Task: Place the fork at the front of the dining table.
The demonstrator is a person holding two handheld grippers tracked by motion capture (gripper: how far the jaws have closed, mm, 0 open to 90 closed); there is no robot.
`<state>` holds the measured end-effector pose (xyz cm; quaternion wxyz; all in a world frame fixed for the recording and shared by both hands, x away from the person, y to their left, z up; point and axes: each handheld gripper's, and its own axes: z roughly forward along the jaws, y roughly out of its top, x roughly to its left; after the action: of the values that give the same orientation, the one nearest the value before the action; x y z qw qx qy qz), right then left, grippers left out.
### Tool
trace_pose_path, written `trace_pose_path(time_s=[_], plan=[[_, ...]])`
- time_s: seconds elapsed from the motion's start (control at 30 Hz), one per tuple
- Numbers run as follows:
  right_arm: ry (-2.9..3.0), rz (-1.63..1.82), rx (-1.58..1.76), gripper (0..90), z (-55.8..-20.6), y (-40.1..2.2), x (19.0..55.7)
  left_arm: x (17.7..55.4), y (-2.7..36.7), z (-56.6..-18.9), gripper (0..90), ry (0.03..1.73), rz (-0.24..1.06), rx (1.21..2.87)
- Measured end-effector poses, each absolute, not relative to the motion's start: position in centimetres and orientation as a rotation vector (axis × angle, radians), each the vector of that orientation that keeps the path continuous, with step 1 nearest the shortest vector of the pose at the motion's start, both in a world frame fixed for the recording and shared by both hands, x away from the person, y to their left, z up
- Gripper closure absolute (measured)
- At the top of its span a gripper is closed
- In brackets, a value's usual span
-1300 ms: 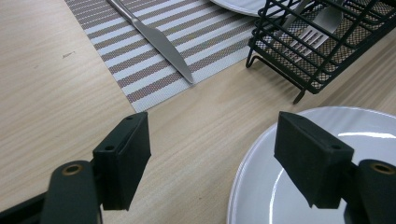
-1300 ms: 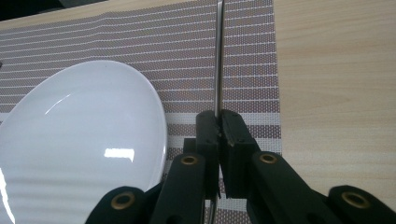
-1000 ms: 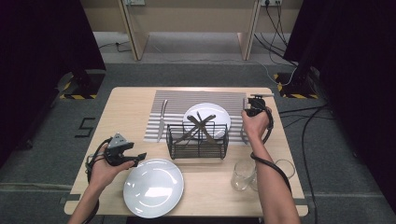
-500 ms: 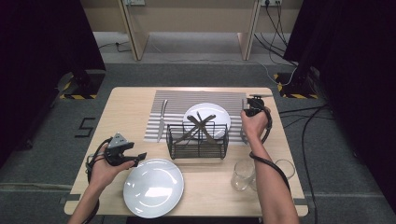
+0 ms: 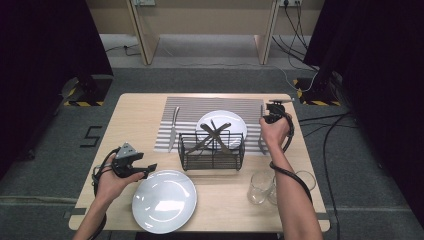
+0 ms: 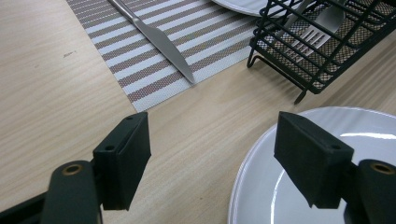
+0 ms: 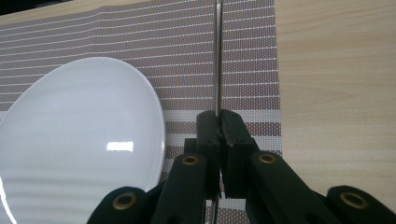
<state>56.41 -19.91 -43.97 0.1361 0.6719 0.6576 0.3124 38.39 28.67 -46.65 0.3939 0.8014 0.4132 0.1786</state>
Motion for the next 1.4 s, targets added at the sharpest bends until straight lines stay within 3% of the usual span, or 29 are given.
trace_pose_path(time_s=[1.4], plan=[[1.980, 0.748, 2.042, 87.3, -46.5, -19.2, 57.8, 38.5, 28.4, -46.9, 26.7, 1.050, 0.444, 2.032]])
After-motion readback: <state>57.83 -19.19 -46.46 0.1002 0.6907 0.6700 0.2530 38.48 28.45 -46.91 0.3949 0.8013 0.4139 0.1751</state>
